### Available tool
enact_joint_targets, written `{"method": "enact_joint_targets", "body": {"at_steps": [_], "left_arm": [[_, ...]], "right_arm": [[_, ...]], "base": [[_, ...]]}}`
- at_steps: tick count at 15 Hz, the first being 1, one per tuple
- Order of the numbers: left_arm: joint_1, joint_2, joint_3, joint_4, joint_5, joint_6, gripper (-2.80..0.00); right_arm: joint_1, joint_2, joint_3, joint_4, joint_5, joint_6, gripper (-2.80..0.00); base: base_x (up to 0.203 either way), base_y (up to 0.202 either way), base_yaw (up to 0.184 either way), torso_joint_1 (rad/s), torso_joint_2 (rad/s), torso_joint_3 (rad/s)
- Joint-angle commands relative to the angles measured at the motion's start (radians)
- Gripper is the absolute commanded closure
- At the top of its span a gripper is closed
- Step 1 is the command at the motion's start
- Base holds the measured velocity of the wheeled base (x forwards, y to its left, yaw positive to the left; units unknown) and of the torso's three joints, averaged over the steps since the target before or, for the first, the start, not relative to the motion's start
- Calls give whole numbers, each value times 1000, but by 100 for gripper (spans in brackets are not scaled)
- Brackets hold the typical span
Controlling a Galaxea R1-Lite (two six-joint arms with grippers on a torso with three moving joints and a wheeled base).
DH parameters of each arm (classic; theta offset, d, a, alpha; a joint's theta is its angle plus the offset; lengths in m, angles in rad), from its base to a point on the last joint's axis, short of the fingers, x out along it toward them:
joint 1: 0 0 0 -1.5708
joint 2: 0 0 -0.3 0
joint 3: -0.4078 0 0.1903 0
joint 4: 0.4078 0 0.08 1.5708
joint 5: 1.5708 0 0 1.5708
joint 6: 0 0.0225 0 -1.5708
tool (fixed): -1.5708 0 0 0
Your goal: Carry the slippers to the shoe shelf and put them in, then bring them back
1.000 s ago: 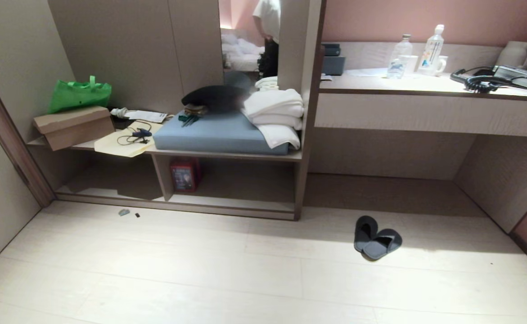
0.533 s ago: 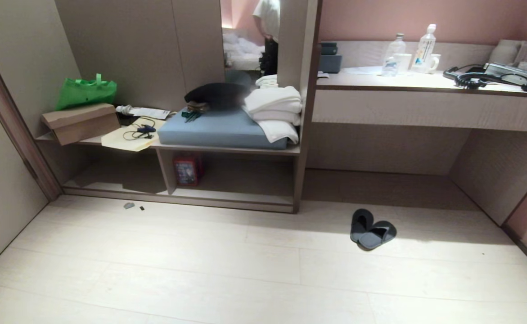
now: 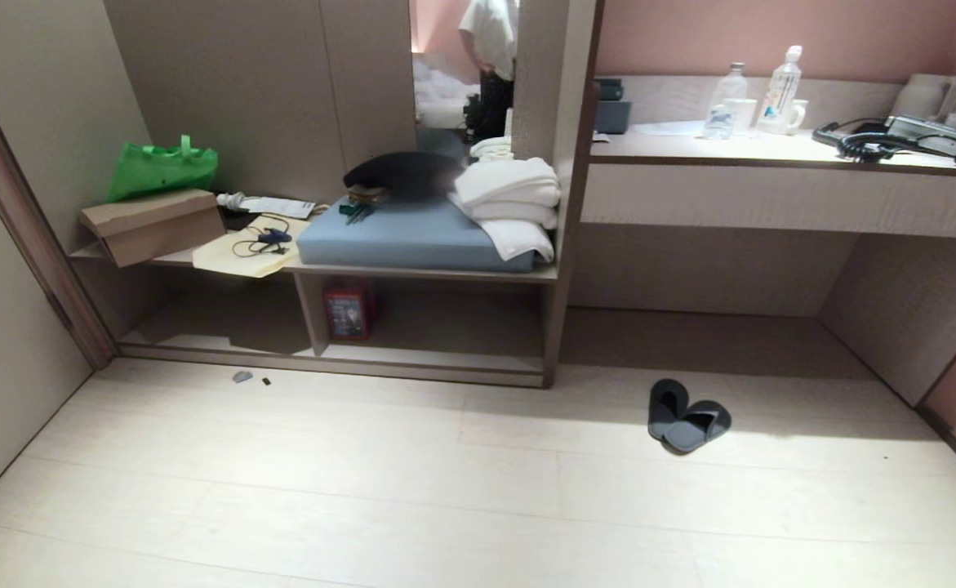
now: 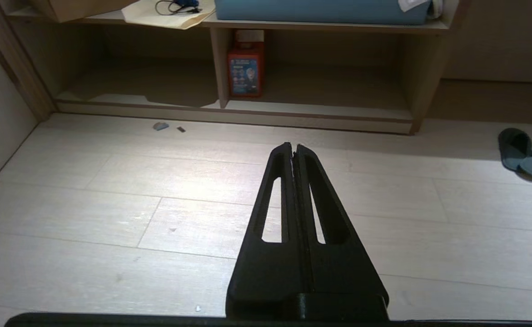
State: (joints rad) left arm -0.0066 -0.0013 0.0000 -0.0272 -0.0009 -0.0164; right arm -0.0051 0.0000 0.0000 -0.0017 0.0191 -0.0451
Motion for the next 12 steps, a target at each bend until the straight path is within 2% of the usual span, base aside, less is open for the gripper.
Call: {"method": "enact_joint_targets", "body": {"at_steps": [1, 12], "left_arm": [[0, 1, 8, -1, -1, 0, 0], [0, 1, 8, 0, -1, 1, 0]], "right_arm": [[1, 0, 0, 0, 1, 0, 0], [1, 0, 0, 0, 1, 1, 0]], "base": [[0, 195, -2, 2, 5, -1], [0, 196, -1, 2, 2, 2]]}}
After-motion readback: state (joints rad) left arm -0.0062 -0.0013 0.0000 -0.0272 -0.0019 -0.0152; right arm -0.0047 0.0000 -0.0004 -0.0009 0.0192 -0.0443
